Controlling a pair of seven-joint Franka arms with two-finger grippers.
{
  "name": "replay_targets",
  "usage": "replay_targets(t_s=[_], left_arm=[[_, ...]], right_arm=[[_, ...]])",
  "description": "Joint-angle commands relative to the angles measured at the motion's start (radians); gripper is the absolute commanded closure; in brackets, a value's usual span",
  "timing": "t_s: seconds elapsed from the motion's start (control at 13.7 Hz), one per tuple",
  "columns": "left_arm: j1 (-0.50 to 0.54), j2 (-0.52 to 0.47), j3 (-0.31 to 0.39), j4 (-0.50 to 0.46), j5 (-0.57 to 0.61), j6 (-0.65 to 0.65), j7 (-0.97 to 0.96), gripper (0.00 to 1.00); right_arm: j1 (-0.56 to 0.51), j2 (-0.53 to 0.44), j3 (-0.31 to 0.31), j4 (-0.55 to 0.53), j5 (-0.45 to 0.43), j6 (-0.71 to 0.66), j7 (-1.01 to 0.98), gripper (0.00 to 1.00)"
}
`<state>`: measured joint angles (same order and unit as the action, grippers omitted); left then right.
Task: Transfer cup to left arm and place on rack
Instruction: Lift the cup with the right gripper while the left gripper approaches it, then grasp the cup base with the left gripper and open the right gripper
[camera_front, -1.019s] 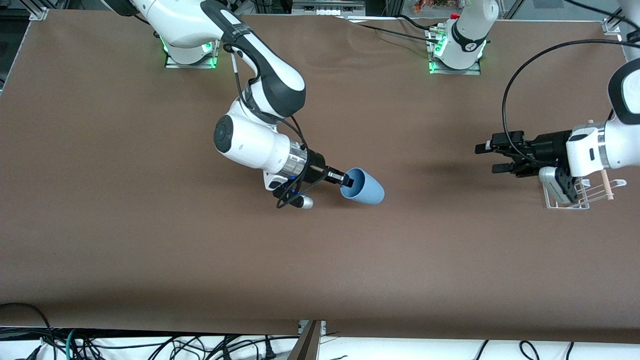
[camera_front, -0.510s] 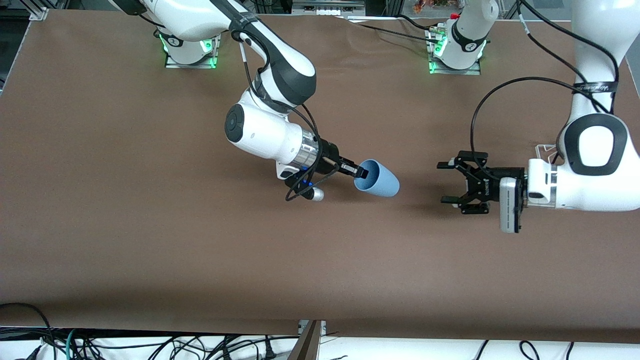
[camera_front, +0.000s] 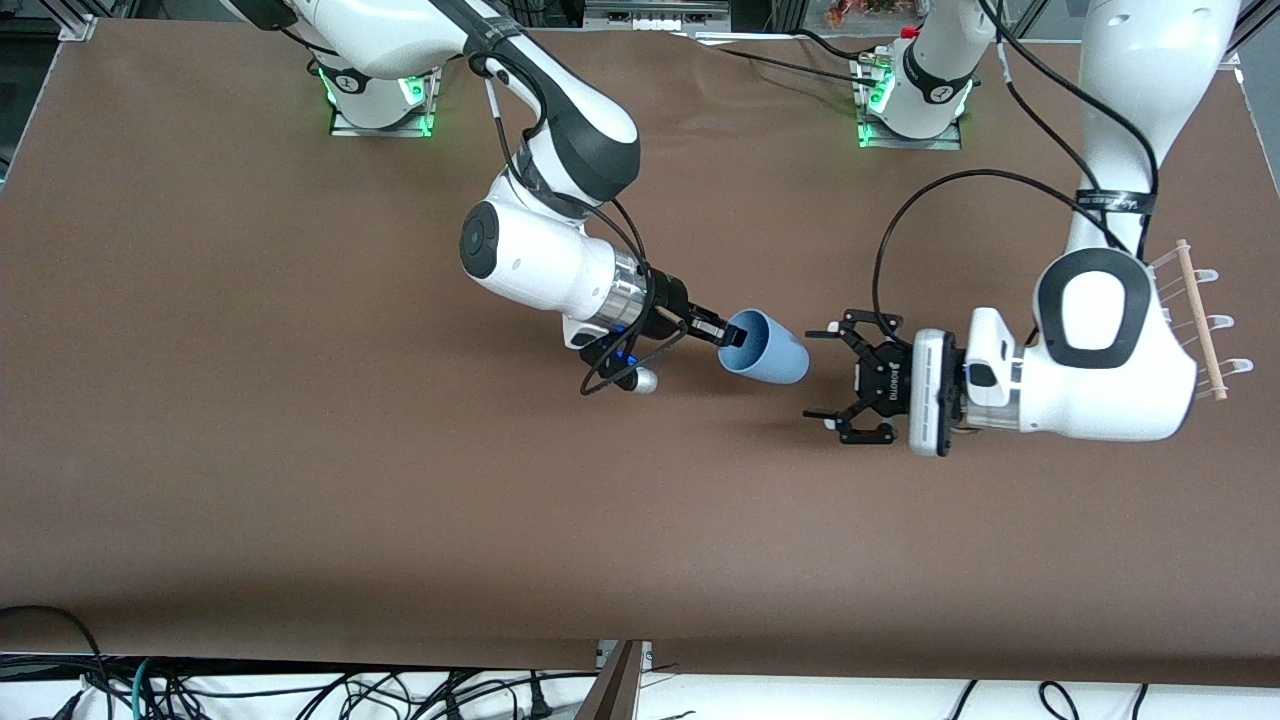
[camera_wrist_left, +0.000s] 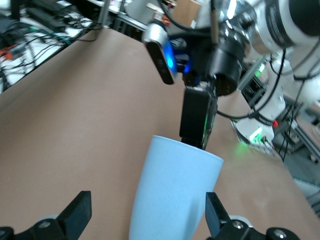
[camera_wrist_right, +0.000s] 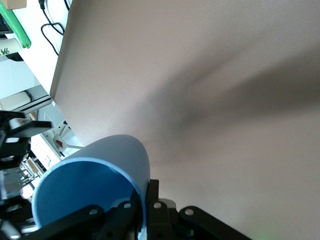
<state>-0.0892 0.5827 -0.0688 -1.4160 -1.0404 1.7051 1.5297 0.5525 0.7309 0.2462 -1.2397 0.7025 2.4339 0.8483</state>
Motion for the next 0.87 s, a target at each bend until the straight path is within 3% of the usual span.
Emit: replay_targets(t_s=[0.0, 0.44, 0.51, 0.58, 0.66, 0.73, 0.8], left_arm=[[-0.006, 0.009, 0.006, -0.026, -0.030, 0.004, 0.096, 0.00], [-0.038, 0.009, 0.001, -0.104, -0.035, 0.014, 0.196, 0.01], [-0.035, 0.009, 0.001, -0.100, -0.033, 0.014, 0.207, 0.21], [-0.040, 0.008, 0.001, -0.095, -0.035, 0.016, 0.210, 0.55], [-0.041, 0.005, 0.001, -0.095, -0.035, 0.027, 0.208, 0.82], [-0.041, 0.005, 0.001, -0.095, -0.035, 0.031, 0.208, 0.99], [-0.041, 0.005, 0.001, -0.092, -0.035, 0.031, 0.205, 1.00]], right_arm=[[0.001, 0.012, 0.010, 0.034, 0.020, -0.001, 0.017, 1.00], [0.001, 0.010, 0.010, 0.034, 0.020, -0.003, 0.038, 1.00], [0.001, 0.012, 0.012, 0.034, 0.020, -0.003, 0.038, 1.00], [0.001, 0.010, 0.012, 0.034, 0.020, -0.004, 0.038, 1.00], [0.001, 0.010, 0.012, 0.034, 0.020, -0.004, 0.040, 1.00], [0.001, 0.008, 0.012, 0.034, 0.020, -0.004, 0.040, 1.00], [0.000, 0.008, 0.010, 0.034, 0.020, -0.004, 0.038, 1.00]])
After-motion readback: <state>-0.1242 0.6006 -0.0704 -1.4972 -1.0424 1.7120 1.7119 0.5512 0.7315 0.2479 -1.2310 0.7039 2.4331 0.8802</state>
